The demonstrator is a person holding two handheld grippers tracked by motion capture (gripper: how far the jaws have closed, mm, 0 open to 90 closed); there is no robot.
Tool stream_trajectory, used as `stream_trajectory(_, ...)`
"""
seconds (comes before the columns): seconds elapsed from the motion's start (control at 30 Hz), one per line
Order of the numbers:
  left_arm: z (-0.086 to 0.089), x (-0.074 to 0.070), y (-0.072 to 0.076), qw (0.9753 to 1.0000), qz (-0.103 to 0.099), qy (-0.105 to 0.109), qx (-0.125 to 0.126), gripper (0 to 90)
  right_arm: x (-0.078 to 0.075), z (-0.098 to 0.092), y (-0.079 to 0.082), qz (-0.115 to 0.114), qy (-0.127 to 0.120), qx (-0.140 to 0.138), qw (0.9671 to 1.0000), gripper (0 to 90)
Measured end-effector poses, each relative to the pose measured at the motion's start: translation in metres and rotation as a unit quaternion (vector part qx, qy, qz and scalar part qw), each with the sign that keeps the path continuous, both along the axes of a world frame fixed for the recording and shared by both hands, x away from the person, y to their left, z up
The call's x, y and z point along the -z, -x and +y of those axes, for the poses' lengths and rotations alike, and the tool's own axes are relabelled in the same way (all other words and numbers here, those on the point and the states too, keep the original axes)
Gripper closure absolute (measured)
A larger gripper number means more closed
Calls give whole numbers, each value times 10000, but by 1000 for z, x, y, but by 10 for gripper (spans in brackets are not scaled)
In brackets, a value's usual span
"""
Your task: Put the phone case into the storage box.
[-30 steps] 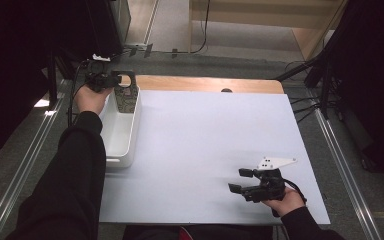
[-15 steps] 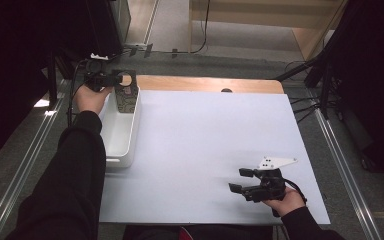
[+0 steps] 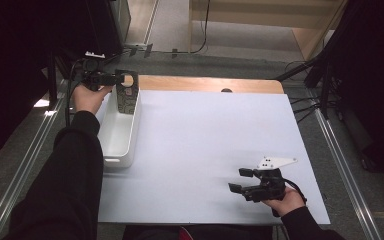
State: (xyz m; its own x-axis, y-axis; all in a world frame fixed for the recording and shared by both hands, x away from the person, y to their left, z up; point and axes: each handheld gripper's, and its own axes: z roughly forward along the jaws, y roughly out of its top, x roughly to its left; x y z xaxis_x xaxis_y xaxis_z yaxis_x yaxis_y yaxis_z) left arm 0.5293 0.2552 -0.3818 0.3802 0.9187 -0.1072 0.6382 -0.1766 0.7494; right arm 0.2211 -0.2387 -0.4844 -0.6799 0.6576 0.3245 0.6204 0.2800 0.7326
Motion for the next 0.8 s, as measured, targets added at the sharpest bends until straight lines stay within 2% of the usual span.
stream_trajectory(0.2, 0, -7, 5, 9999, 115, -8, 19, 320, 0, 0, 0, 7, -3, 2, 10000, 253)
stream_trajectory(0.3, 2, -9, 8, 9997, 243, 51, 50, 320, -1, 0, -1, 14, -10, 10, 10000, 253)
stream_trajectory(0.37, 2, -11, 10, 9997, 210, 20, 85, 321, -1, 1, -1, -4, -3, -9, 10000, 253)
stream_trajectory(0.47, 2, -12, 13, 9995, 272, 115, 149, 320, -1, 1, -2, -18, 6, -18, 10000, 253)
stream_trajectory(0.67, 3, -14, 19, 9991, 355, 78, 235, 320, -1, 1, -5, -15, 1, -15, 10000, 253)
stream_trajectory(0.8, 5, -14, 23, 9984, 429, 218, 287, 320, -1, 1, -6, -3, -5, -26, 10000, 253)
